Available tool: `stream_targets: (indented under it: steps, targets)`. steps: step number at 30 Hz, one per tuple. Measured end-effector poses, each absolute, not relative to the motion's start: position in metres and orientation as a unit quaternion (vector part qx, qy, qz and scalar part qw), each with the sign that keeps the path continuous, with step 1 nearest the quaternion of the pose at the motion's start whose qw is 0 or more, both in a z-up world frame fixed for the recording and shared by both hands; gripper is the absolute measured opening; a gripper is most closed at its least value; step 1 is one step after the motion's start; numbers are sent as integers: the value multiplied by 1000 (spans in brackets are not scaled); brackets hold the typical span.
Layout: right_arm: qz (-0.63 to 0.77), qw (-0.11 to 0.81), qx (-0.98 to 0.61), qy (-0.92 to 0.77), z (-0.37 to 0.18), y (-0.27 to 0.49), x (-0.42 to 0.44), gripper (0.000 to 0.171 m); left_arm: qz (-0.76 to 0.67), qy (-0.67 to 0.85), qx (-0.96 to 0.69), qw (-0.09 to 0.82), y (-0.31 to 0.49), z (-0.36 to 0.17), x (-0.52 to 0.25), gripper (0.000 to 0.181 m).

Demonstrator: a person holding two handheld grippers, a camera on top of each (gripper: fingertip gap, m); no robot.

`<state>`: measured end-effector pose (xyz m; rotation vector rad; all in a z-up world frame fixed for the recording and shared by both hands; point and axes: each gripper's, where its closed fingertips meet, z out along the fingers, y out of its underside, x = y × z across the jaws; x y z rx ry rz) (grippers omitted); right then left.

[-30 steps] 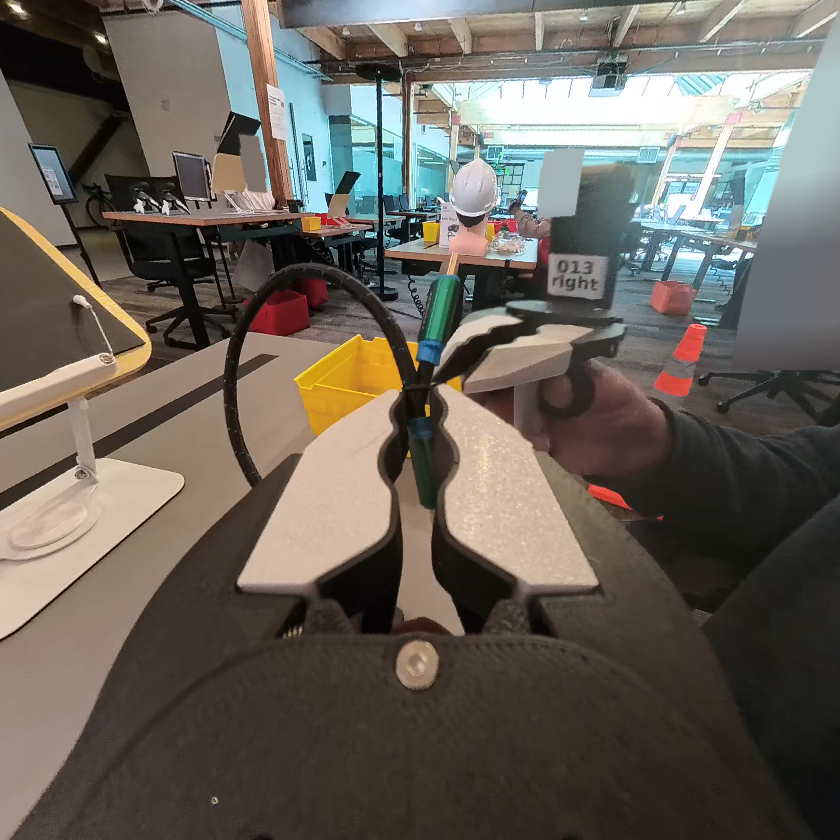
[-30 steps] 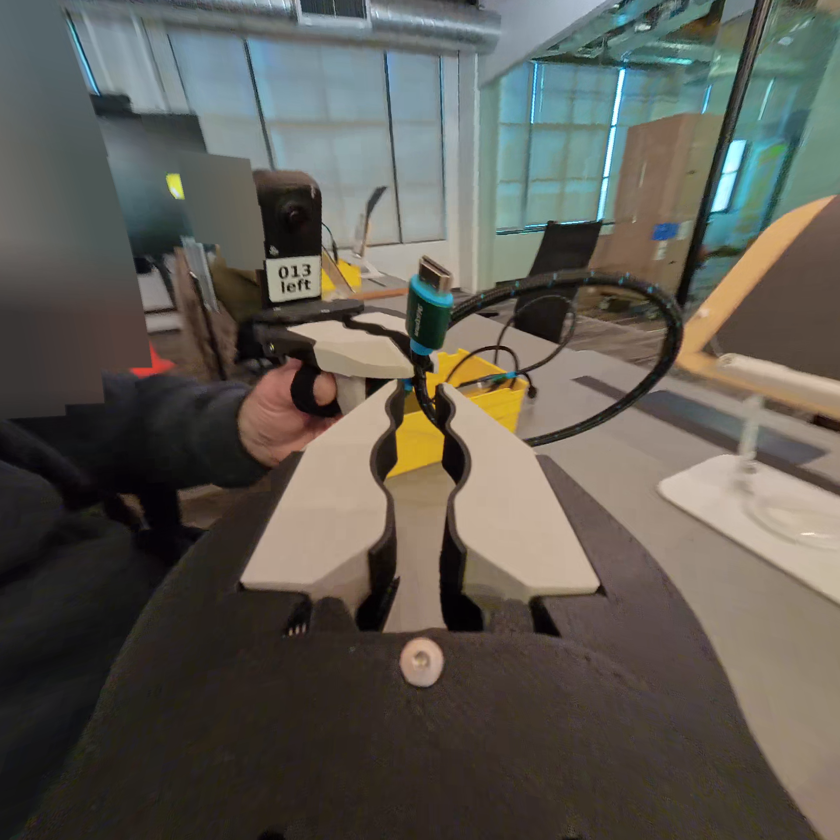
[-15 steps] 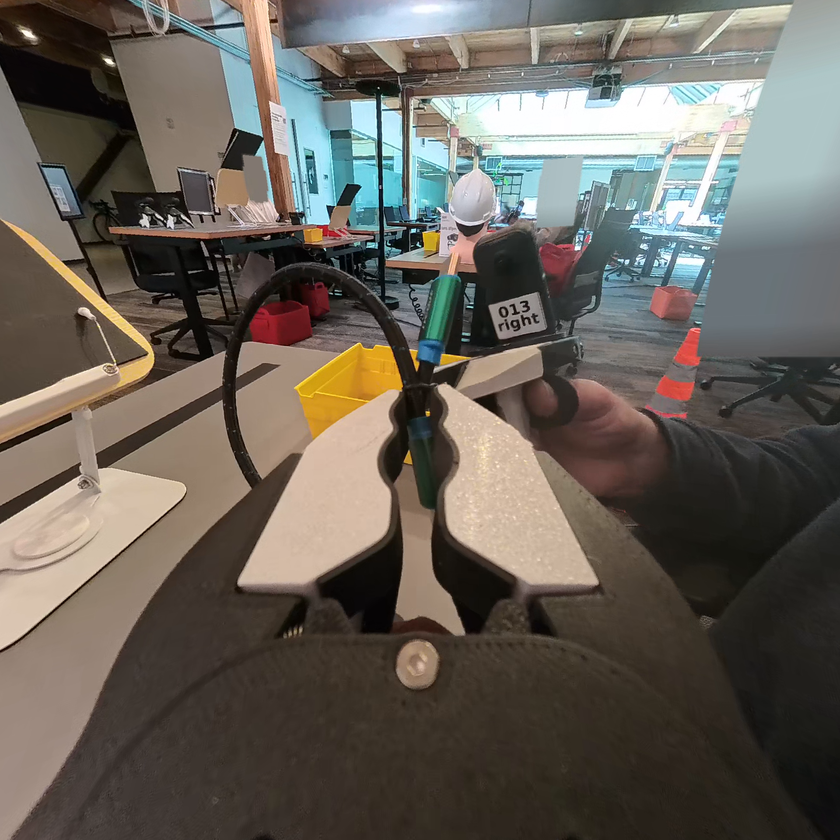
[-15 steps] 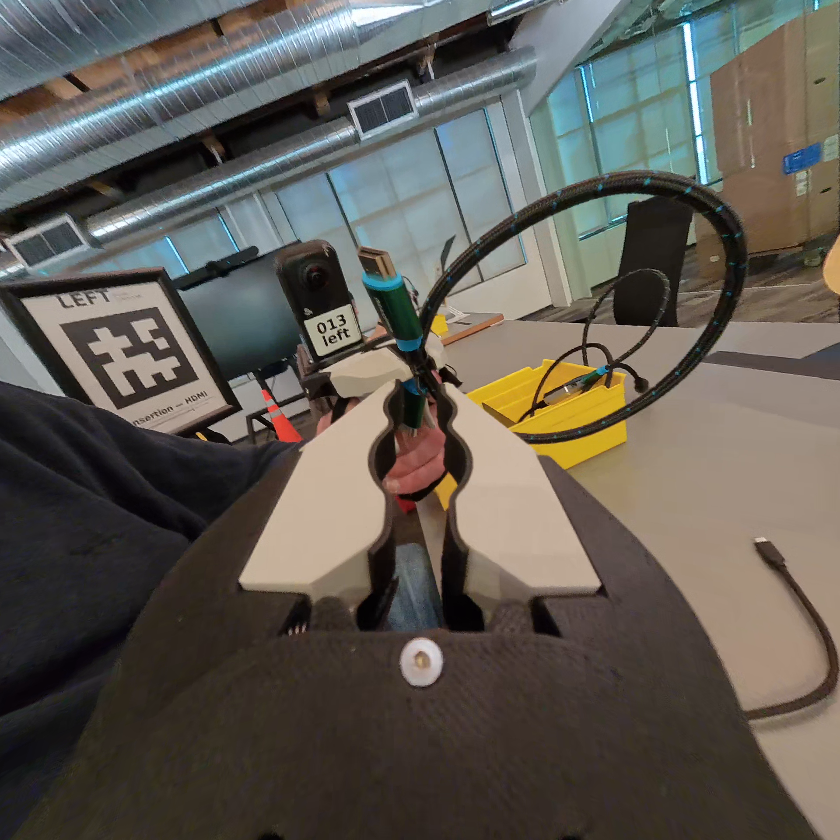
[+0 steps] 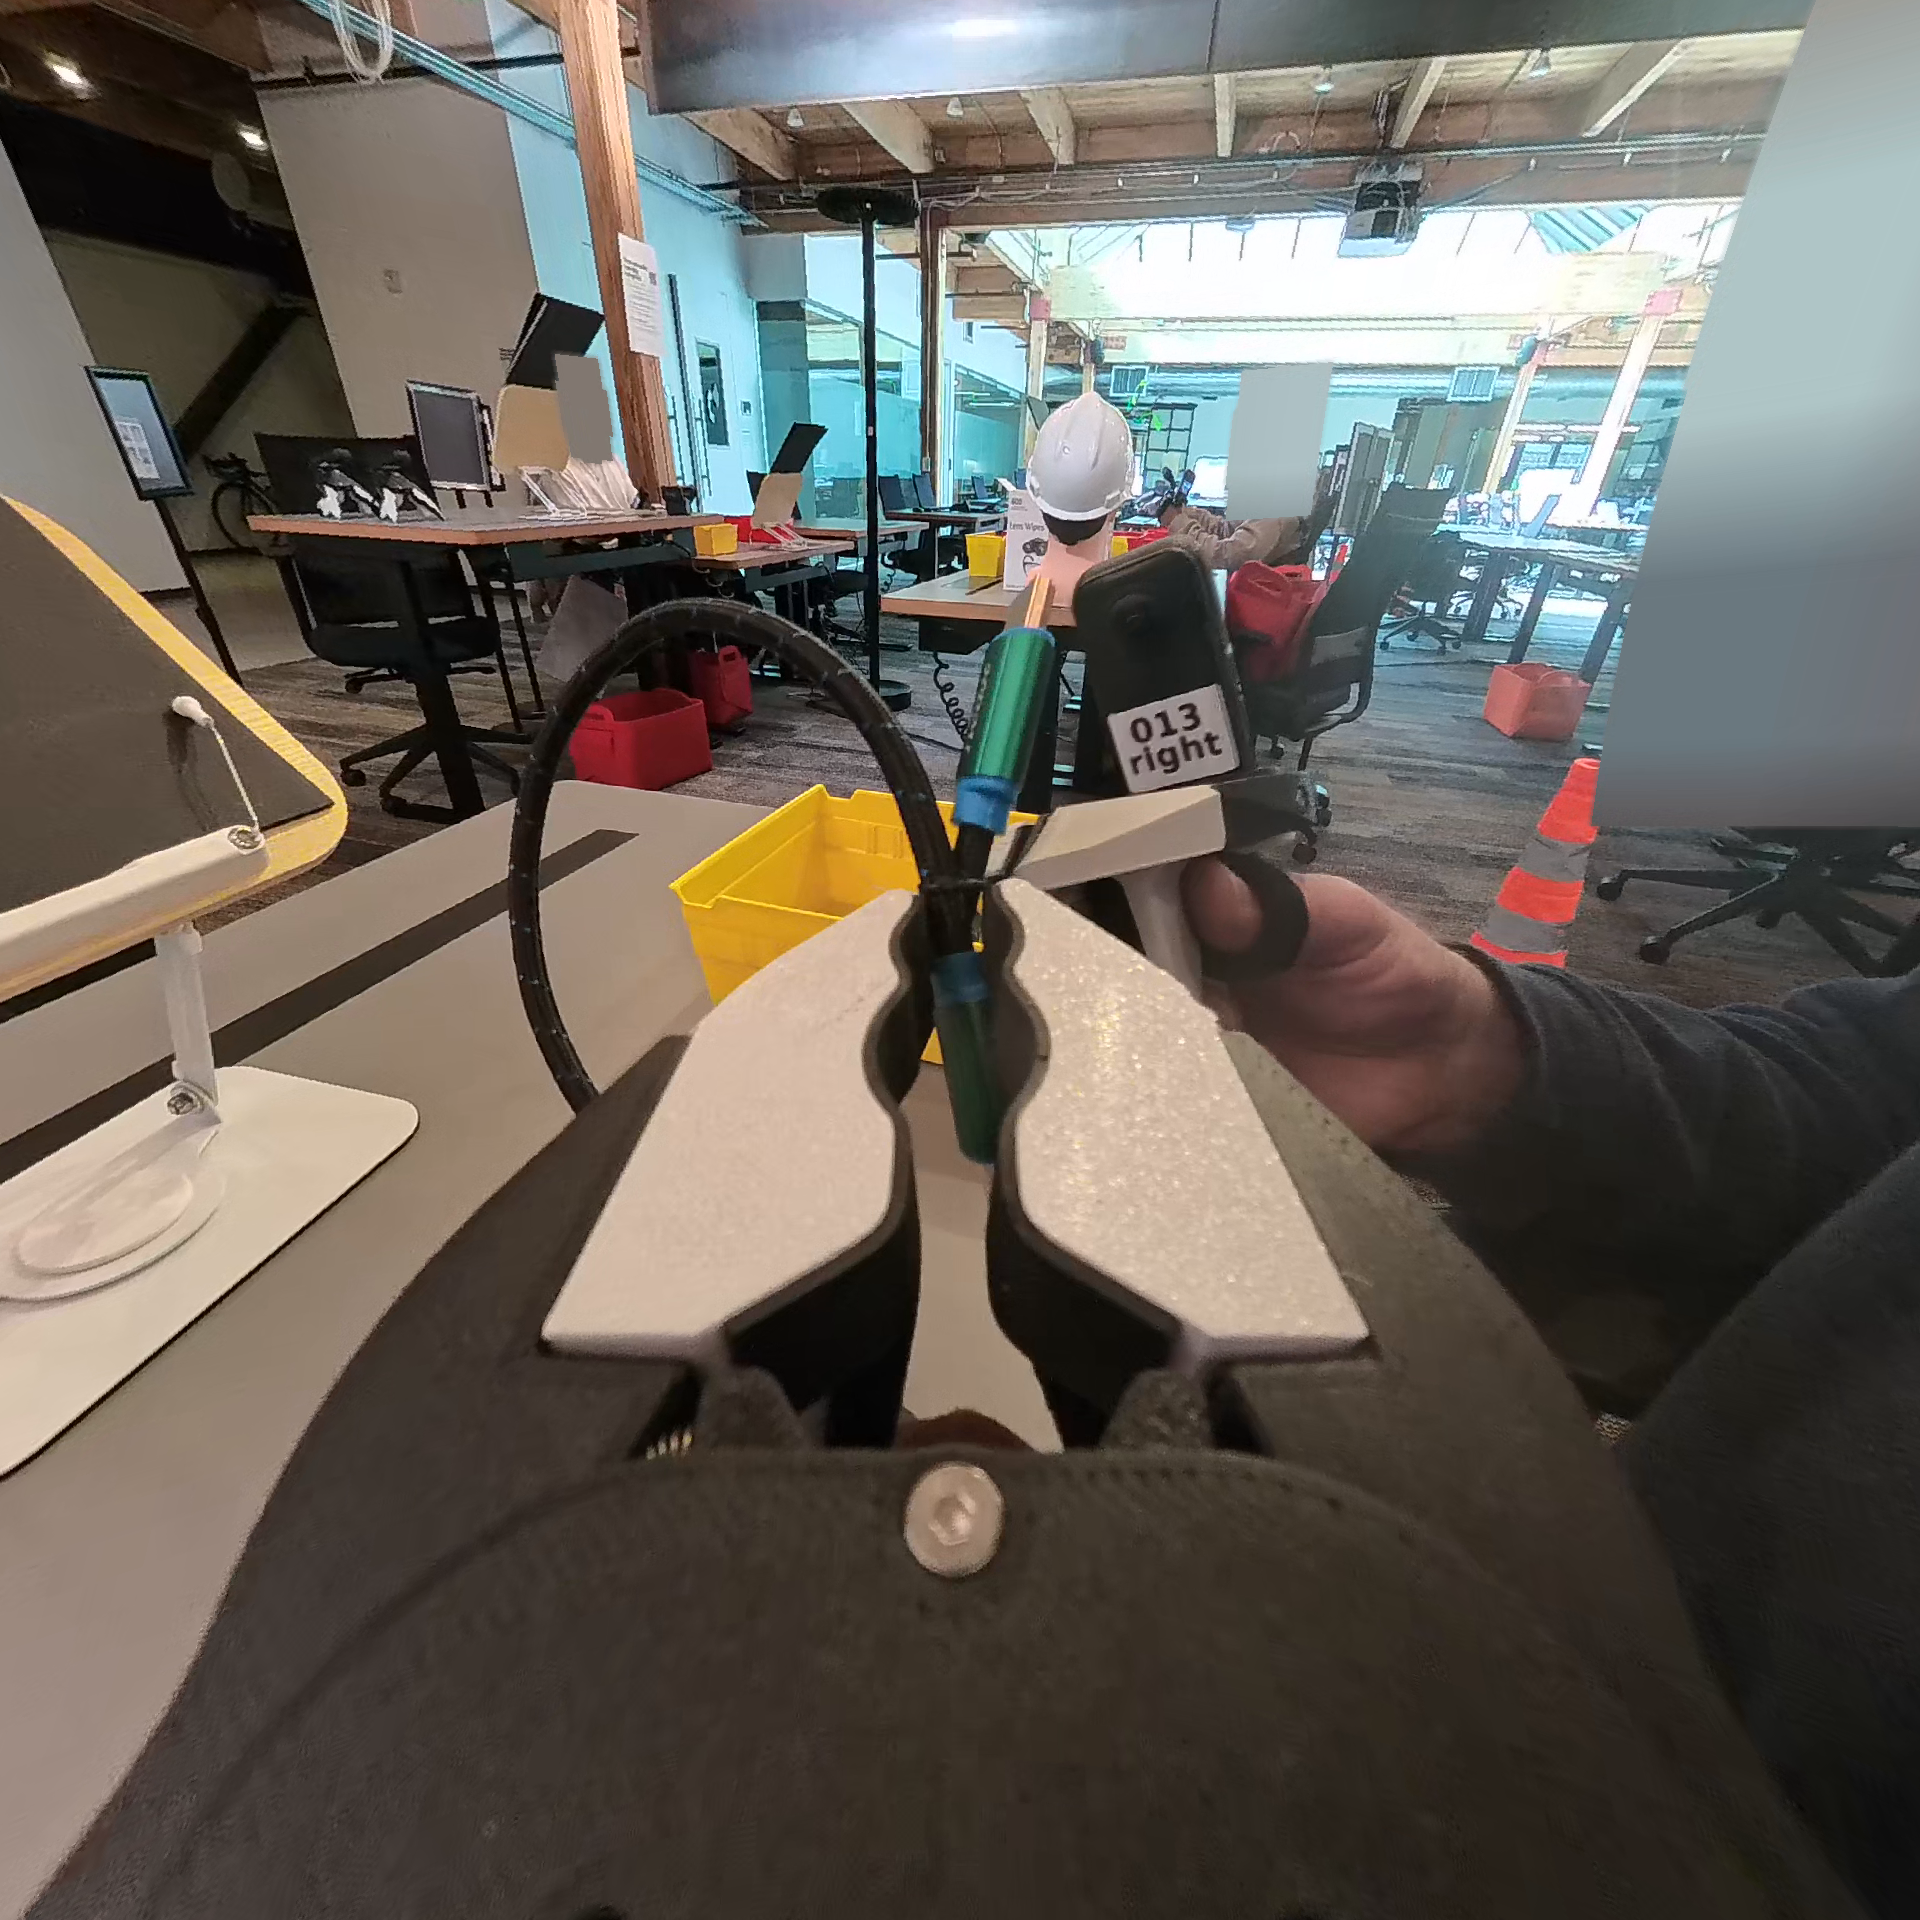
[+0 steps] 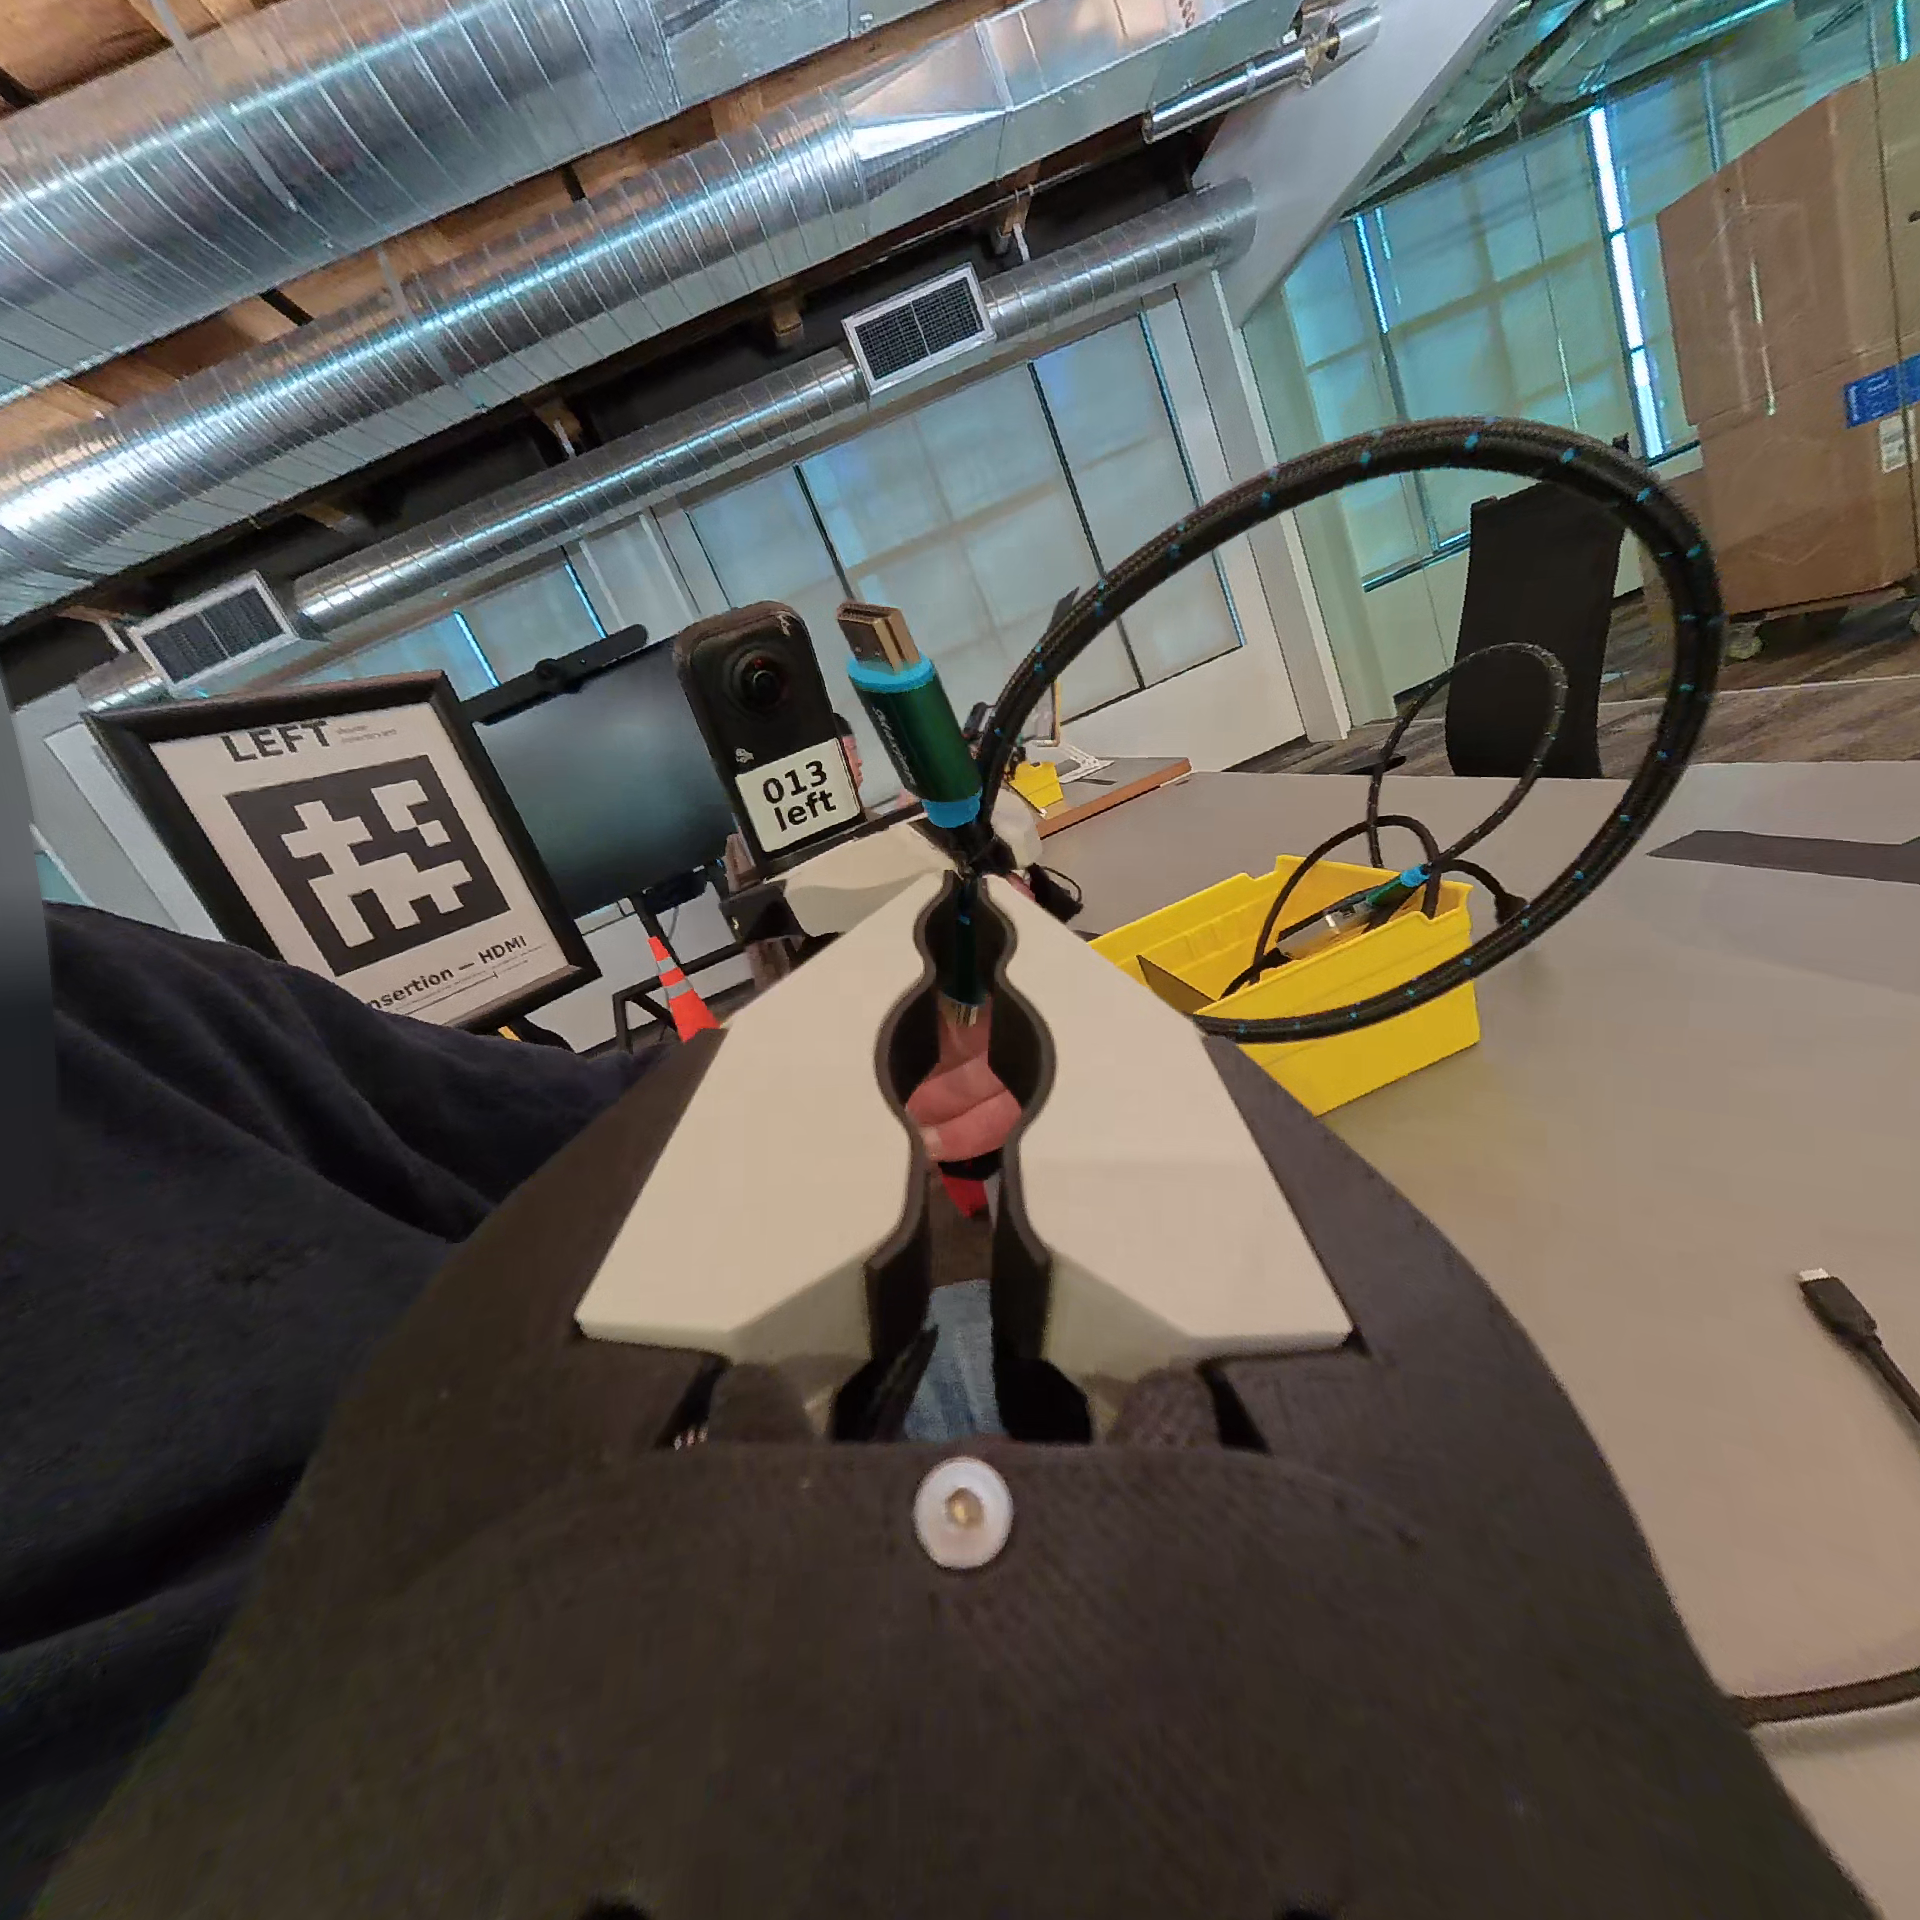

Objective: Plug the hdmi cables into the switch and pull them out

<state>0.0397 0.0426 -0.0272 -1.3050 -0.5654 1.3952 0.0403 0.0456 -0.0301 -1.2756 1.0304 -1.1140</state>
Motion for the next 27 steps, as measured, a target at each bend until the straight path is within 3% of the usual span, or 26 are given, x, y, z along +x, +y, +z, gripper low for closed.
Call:
stream_targets:
  steps: [13, 22, 24, 27]
  targets:
    - [277, 645, -605, -376, -43, 50, 39, 0, -489, 427, -551, 524, 47, -36, 42, 9]
    - [-44, 659, -580, -477, -53, 60, 44, 0, -509, 415, -565, 498, 48, -44, 45, 9]
    - [-48, 666, -572, -476, -52, 60, 42, 0, -515, 411, -565, 497, 50, -43, 44, 9]
    - [60, 680, -582, -442, -45, 57, 42, 0, -522, 410, -558, 498, 49, -39, 42, 8]
